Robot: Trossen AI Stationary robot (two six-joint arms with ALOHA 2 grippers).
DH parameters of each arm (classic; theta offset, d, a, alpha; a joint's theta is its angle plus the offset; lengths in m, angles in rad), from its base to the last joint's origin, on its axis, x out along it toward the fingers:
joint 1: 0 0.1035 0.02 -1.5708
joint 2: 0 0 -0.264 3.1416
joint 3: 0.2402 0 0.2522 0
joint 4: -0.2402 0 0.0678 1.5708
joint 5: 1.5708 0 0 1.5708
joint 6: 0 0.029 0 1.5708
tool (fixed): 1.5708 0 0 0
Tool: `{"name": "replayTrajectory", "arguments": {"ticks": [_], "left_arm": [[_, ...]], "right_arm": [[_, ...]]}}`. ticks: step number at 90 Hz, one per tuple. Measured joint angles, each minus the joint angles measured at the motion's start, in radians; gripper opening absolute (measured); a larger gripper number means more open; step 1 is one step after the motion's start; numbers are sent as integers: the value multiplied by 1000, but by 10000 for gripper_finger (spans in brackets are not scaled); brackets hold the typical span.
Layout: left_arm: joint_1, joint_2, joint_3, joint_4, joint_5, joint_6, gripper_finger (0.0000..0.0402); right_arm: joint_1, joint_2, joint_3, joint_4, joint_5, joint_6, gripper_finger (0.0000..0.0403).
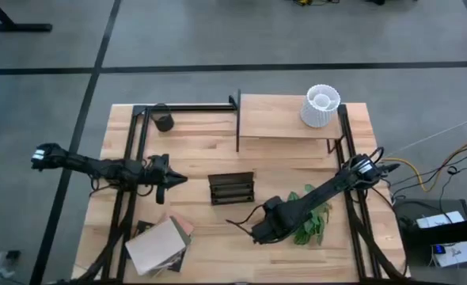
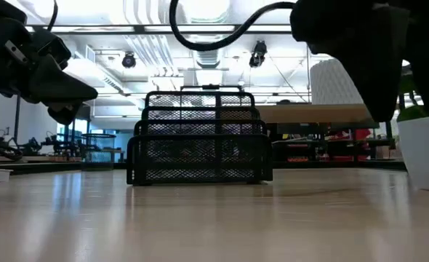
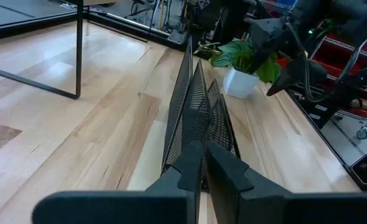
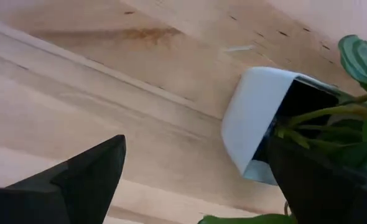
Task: Stock shelves
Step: Put the white potted plant on the shelf
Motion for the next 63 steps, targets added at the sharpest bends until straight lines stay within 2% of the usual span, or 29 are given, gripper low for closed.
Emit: {"name": "replayTrajectory", "arguments": {"ticks": [63], "left_arm": [[0, 0, 0, 0, 0, 0, 6]], "right_arm": [[0, 0, -34, 10, 24, 76, 369]]}}
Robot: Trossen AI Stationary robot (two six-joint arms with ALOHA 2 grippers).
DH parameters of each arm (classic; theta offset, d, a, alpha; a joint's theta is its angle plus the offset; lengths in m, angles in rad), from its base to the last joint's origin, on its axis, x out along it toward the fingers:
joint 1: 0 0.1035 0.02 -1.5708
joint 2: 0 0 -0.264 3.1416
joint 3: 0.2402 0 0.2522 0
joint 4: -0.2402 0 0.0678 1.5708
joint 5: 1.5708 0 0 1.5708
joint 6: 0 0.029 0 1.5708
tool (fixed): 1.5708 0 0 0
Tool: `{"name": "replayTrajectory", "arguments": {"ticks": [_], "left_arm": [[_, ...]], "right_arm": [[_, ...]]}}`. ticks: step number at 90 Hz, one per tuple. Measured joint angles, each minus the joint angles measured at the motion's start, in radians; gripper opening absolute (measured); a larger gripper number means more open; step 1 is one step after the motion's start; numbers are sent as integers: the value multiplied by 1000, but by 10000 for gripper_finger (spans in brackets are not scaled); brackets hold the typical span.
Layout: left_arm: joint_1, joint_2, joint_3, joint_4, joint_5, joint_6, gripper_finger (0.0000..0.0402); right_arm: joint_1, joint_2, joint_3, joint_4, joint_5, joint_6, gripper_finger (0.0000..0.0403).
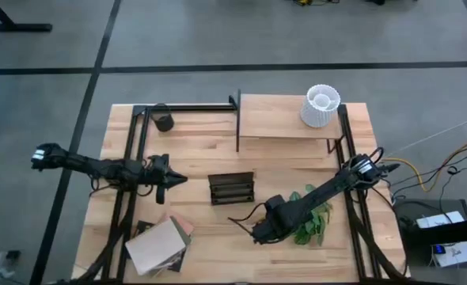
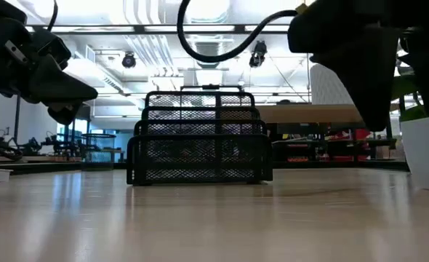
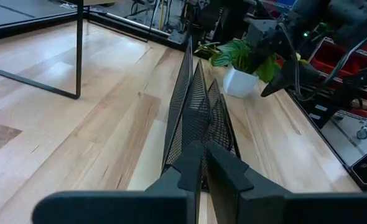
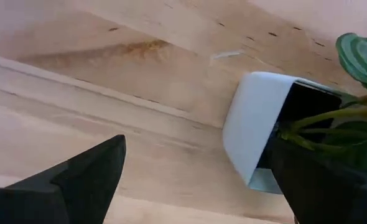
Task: Stock shelves
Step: Put the white potted plant on the shelf
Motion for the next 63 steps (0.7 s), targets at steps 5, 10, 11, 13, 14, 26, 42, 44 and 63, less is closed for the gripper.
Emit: {"name": "replayTrajectory", "arguments": {"ticks": [5, 10, 11, 13, 14, 26, 42, 44, 63], "left_arm": [[0, 0, 0, 0, 0, 0, 6], [0, 0, 0, 0, 0, 0, 6], [0, 0, 0, 0, 0, 0, 6], [0, 0, 0, 0, 0, 0, 6], [0, 0, 0, 0, 0, 0, 6], [0, 0, 0, 0, 0, 0, 6], [0, 0, 0, 0, 0, 0, 6], [0, 0, 0, 0, 0, 0, 6], [0, 0, 0, 0, 0, 0, 6]], "right_arm": [[0, 0, -6, 2, -2, -1, 369], [0, 0, -12, 4, -4, 0, 368], [0, 0, -14, 5, -4, 1, 368], [0, 0, -17, 5, -4, 1, 368], [0, 0, -19, 5, -4, 1, 368], [0, 0, -30, 5, -7, 2, 355], [0, 0, -31, 6, -7, -3, 297], [0, 0, -31, 5, -7, -6, 288], [0, -1, -31, 6, -1, -31, 210]]}}
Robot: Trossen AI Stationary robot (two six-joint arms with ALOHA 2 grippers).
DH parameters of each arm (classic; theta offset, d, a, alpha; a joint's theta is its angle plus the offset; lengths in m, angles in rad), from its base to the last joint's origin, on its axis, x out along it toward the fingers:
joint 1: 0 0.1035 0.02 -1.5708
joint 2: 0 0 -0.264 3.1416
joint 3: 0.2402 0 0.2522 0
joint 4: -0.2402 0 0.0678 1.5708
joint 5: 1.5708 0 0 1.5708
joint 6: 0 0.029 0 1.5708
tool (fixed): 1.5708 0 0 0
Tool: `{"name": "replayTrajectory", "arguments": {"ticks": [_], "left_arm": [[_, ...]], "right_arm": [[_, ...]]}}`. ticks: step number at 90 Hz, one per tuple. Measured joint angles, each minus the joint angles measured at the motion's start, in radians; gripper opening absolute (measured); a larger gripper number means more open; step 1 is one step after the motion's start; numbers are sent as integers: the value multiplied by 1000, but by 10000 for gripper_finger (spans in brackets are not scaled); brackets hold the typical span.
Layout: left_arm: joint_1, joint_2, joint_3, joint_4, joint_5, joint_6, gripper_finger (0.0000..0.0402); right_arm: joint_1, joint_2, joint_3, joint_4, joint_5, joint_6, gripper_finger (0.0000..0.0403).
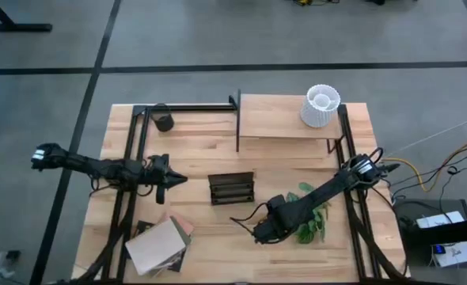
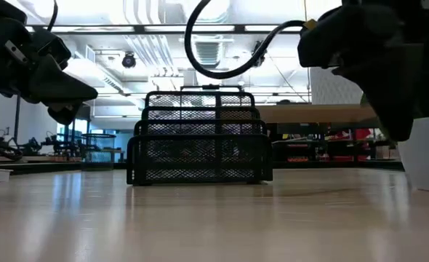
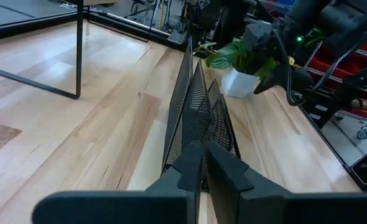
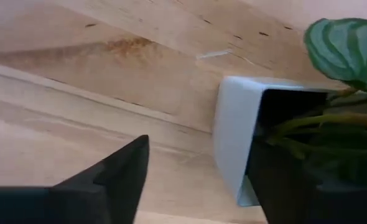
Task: Stock shelves
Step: Put the white potted plant on the shelf
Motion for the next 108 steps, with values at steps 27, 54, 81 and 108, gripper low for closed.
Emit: {"name": "replayTrajectory", "arguments": {"ticks": [27, 54, 81, 108], "left_arm": [[0, 0, 0, 0, 0, 0, 6], [0, 0, 0, 0, 0, 0, 6], [0, 0, 0, 0, 0, 0, 6], [0, 0, 0, 0, 0, 0, 7]], "right_arm": [[-1, -1, 0, 0, 2, -47, 128], [-10, -2, 0, -1, 3, -118, 46], [-49, -16, 0, -6, 5, -244, 5], [-101, -16, 22, -11, 11, -419, 1]]}}
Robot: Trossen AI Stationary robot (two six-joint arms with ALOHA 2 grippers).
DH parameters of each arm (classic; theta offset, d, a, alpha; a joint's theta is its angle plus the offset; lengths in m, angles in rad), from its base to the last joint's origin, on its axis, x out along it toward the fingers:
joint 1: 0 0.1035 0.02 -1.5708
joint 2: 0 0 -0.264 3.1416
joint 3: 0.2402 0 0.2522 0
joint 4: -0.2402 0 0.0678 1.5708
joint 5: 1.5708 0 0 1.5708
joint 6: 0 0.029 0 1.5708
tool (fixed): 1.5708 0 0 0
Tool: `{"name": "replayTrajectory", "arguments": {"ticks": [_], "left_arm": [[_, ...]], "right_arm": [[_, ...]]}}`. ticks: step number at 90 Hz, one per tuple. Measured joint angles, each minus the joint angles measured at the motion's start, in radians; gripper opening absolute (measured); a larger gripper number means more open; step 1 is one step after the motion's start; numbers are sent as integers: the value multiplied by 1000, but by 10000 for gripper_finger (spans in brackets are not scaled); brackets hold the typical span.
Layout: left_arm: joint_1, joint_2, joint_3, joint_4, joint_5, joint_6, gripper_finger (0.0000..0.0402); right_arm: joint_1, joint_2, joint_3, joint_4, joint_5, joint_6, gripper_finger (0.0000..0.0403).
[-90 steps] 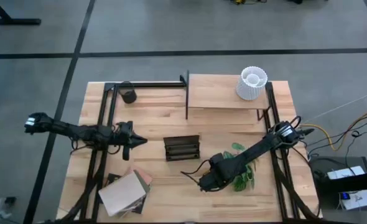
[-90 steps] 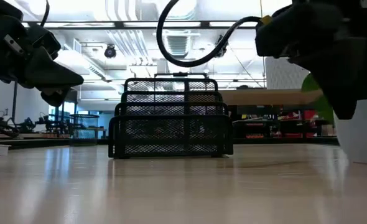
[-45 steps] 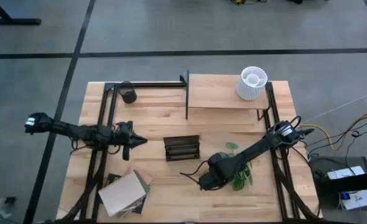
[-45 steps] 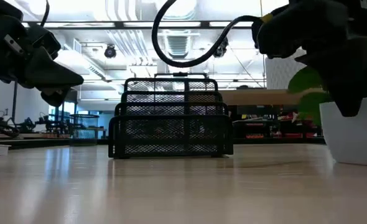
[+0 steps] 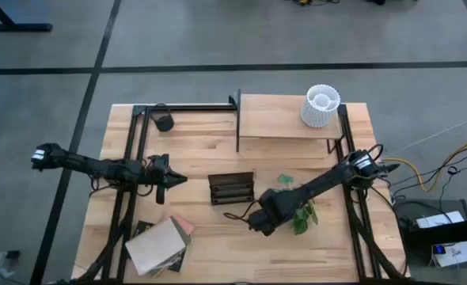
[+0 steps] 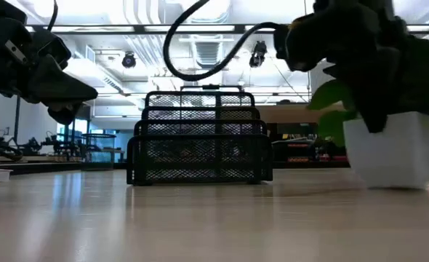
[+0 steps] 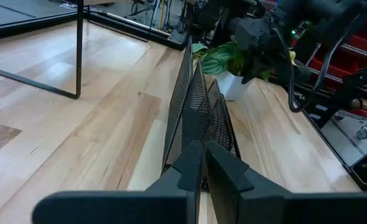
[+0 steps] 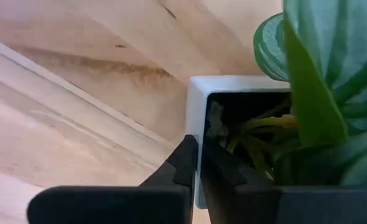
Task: Stock shelves
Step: Put the white potted plant on the shelf
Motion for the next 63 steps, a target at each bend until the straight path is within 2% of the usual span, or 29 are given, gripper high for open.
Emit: {"name": "replayTrajectory", "arguments": {"ticks": [31, 44, 63], "left_arm": [[0, 0, 0, 0, 0, 0, 6], [0, 0, 0, 0, 0, 0, 6], [0, 0, 0, 0, 0, 0, 6]], "right_arm": [[-27, 0, 89, -56, 44, -297, 0], [-48, 0, 144, -118, 54, -351, 0], [-90, 0, 284, -241, 152, -430, 0]]}}
